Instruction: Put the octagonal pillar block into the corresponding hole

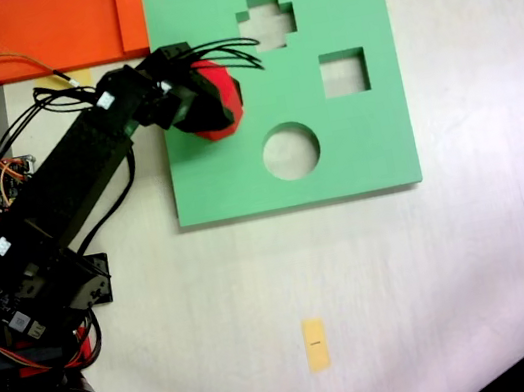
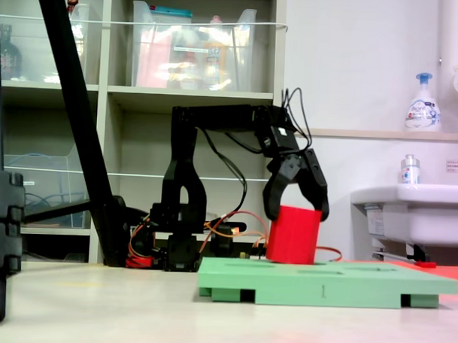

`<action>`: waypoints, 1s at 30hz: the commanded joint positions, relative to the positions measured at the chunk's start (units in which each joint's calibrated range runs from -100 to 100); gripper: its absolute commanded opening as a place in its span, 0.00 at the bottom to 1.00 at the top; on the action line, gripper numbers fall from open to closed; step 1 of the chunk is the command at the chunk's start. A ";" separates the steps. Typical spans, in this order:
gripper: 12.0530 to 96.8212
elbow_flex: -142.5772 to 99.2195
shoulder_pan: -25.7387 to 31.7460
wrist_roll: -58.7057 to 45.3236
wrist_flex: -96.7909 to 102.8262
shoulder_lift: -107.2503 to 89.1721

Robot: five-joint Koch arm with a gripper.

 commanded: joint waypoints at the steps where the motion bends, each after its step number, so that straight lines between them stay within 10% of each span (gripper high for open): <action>1: 0.36 2.06 0.44 -0.39 0.34 -0.09; 30: 0.37 6.64 1.12 0.20 0.34 1.17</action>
